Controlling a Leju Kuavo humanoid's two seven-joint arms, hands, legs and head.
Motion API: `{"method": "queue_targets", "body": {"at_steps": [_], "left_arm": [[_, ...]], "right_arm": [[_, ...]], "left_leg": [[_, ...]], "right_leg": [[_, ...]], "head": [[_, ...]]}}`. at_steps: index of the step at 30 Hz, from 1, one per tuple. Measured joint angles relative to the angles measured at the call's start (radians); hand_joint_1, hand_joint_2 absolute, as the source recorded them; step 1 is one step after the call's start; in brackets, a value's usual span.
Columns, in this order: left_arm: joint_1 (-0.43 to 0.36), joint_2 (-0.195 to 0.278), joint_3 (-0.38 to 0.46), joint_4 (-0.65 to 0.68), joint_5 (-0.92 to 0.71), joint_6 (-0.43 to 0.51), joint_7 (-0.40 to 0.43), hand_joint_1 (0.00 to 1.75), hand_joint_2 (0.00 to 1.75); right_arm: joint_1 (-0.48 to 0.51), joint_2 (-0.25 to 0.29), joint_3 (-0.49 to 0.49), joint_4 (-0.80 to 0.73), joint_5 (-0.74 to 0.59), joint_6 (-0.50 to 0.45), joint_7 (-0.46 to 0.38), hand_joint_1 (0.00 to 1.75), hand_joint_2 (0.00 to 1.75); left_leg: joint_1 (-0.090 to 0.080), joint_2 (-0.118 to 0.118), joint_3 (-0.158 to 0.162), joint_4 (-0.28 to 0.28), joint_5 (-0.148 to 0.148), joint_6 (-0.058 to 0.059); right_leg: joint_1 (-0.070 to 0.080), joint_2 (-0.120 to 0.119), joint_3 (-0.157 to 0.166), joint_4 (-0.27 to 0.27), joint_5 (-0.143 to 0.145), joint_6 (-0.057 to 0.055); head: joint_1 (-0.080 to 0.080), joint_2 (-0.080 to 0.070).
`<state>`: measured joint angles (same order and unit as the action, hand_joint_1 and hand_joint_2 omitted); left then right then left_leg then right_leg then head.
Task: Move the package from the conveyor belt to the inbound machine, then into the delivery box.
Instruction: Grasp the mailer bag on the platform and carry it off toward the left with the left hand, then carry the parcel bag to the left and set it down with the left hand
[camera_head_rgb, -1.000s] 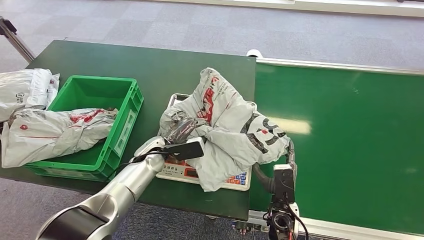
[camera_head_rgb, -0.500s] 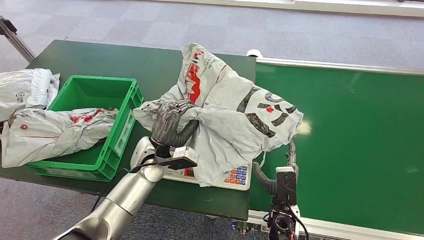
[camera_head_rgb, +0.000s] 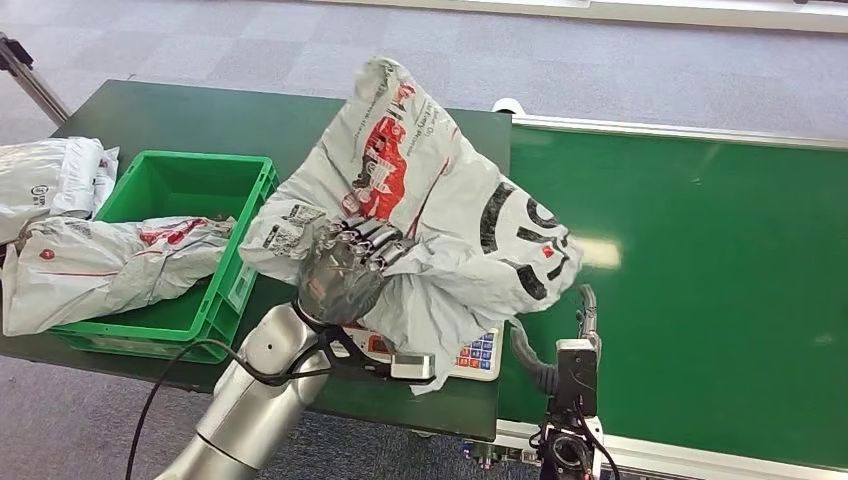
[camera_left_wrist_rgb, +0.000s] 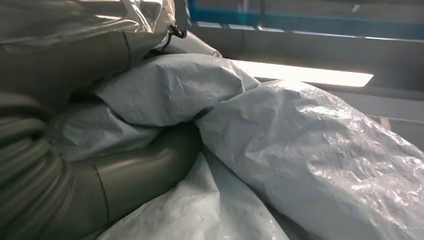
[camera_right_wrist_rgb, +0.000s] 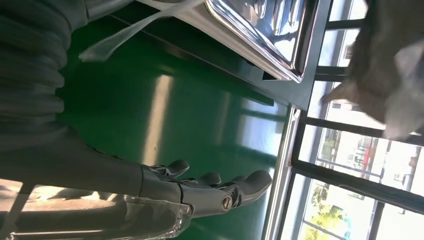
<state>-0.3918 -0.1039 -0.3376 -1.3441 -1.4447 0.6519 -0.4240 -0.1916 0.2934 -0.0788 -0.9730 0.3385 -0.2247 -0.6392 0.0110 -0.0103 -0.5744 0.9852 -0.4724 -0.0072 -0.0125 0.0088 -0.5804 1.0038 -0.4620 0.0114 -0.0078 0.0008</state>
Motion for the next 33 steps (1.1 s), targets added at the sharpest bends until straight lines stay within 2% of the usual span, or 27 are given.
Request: {"method": "queue_targets", "body": {"at_steps": [3, 6, 8, 15, 17, 19, 22, 24, 33], "left_arm": [[0.005, 0.004, 0.06, -0.075, -0.059, 0.0, 0.085, 1.75, 1.75], [0.01, 0.012, 0.145, -0.124, -0.047, 0.0, 0.109, 1.75, 1.75], [0.012, 0.016, 0.216, -0.136, -0.009, 0.0, 0.084, 1.75, 1.75], [-0.002, 0.013, 0.489, -0.128, 0.113, 0.0, -0.096, 1.75, 1.75], [-0.015, 0.005, 0.566, -0.112, 0.124, 0.0, -0.107, 1.75, 1.75], [-0.033, 0.003, 0.642, -0.077, 0.101, 0.0, -0.044, 1.75, 1.75], [-0.058, 0.029, 0.732, 0.018, 0.042, 0.0, 0.156, 1.75, 1.75], [-0.065, 0.057, 0.771, 0.087, 0.036, 0.0, 0.244, 1.75, 1.75], [-0.072, 0.133, 0.815, 0.283, -0.009, -0.021, 0.422, 1.75, 1.75]], "right_arm": [[0.016, 0.0, -0.001, -0.023, 0.004, 0.0, 0.009, 0.0, 1.75], [0.031, 0.0, -0.004, -0.049, 0.01, 0.0, 0.021, 0.0, 1.75], [0.039, 0.0, -0.007, -0.065, 0.014, 0.001, 0.026, 0.0, 1.75], [0.053, 0.001, -0.015, -0.097, 0.022, 0.001, 0.035, 0.0, 1.75], [0.053, 0.003, -0.017, -0.1, 0.025, 0.001, 0.038, 0.0, 1.75], [0.054, 0.004, -0.018, -0.102, 0.029, 0.001, 0.041, 0.0, 1.75], [0.054, 0.008, -0.019, -0.107, 0.034, 0.001, 0.045, 0.0, 1.75], [0.054, 0.009, -0.021, -0.111, 0.036, 0.001, 0.047, 0.0, 1.75], [0.052, 0.016, -0.026, -0.116, 0.05, 0.011, 0.053, 0.0, 1.75]], "left_leg": [[0.0, 0.0, 0.0, 0.0, 0.0, 0.0], [0.001, 0.0, 0.0, 0.0, 0.0, 0.0], [0.001, 0.0, 0.0, 0.0, 0.0, 0.0], [0.001, 0.0, 0.0, 0.0, 0.0, 0.0], [0.0, 0.001, 0.0, 0.0, 0.0, 0.0], [0.0, 0.002, 0.0, 0.0, 0.0, 0.0], [0.001, 0.002, 0.0, 0.0, 0.0, 0.0], [0.002, 0.003, 0.001, 0.0, 0.0, 0.0], [0.002, 0.003, 0.0, 0.0, 0.0, -0.001]], "right_leg": [[0.0, 0.0, 0.0, 0.0, 0.0, 0.0], [0.001, 0.0, 0.0, 0.0, 0.0, 0.0], [0.001, 0.0, 0.0, 0.0, 0.0, 0.0], [0.001, 0.0, 0.0, 0.0, 0.0, 0.0], [0.001, 0.001, 0.0, 0.0, 0.0, 0.0], [0.001, 0.001, 0.0, 0.0, 0.0, 0.0], [0.001, 0.002, -0.001, 0.0, 0.0, 0.0], [0.002, 0.002, -0.001, 0.0, 0.0, -0.001], [0.002, 0.003, -0.001, 0.0, -0.001, -0.001]], "head": [[0.0, 0.0], [0.0, 0.0], [0.0, 0.0], [0.0, 0.0], [0.0, 0.0], [0.0, 0.0], [0.0, 0.0], [0.0, 0.0], [0.0, 0.0]]}}
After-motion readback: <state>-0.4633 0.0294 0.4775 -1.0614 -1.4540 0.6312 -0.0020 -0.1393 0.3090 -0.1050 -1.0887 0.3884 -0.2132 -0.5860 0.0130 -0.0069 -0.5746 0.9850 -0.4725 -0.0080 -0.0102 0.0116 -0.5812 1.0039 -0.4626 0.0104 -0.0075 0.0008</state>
